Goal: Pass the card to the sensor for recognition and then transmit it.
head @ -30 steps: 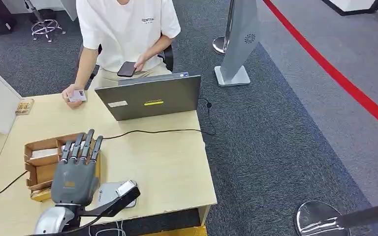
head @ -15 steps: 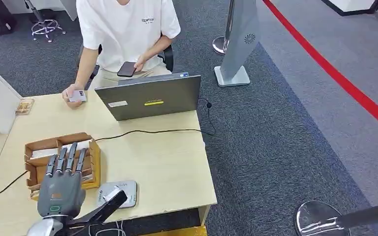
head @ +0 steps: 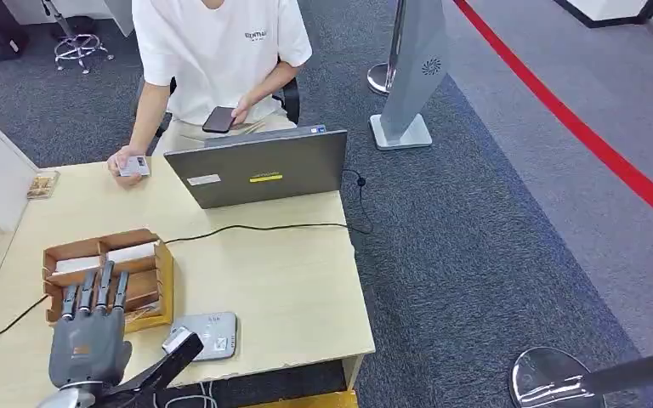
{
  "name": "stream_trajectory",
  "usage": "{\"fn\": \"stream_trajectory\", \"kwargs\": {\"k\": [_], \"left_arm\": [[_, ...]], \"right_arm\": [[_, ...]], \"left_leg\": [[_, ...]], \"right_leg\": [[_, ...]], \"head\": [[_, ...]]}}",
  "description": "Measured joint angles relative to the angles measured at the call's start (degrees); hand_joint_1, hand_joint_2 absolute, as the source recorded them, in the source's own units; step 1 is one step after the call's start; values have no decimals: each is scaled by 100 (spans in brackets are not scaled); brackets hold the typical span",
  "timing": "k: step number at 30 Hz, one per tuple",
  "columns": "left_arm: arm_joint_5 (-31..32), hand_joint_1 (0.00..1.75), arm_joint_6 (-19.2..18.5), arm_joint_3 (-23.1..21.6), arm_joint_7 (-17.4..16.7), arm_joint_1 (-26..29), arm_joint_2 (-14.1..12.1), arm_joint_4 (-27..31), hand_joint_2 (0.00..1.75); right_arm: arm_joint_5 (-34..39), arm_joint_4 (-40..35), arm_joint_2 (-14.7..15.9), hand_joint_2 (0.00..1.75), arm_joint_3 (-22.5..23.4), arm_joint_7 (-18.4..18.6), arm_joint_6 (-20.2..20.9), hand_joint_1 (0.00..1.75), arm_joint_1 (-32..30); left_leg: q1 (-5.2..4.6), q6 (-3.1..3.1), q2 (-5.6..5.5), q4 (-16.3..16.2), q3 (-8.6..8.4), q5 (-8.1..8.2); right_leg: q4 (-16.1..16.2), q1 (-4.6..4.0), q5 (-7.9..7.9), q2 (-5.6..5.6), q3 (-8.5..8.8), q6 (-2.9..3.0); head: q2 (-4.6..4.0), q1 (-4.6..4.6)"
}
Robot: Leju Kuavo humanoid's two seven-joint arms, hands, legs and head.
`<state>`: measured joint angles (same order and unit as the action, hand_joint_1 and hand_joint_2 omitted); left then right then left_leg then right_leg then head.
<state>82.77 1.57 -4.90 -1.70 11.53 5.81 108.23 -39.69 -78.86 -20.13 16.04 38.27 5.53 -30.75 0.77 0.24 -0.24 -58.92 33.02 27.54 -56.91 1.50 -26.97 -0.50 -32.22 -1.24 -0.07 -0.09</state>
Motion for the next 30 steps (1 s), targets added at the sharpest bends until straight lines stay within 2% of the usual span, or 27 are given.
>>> {"fn": "stream_trajectory", "kwargs": {"k": [14, 22, 30], "left_arm": [[372, 0, 245, 269, 2, -52, 48, -380, 175], [625, 0, 883, 363, 225, -406, 109, -881, 175], [662, 0, 990, 363, 275, -601, 253, -1211, 175]], "right_arm": [[28, -61, 0, 175, -92, 28, 11, 0, -45], [-85, -66, 0, 175, -199, -26, 120, 0, -68], [-179, -50, 0, 175, -249, -101, 203, 0, -63]], "left_leg": [[1, 0, 0, 0, -1, 0], [1, 0, -2, 0, -3, -1], [0, 0, -1, 0, -3, 0]], "right_leg": [[0, 0, 0, 0, -1, 0], [0, 0, 0, 2, 1, 0], [0, 0, 0, 1, 0, 0]], "head": [[0, 0], [0, 0], [0, -2]]}}
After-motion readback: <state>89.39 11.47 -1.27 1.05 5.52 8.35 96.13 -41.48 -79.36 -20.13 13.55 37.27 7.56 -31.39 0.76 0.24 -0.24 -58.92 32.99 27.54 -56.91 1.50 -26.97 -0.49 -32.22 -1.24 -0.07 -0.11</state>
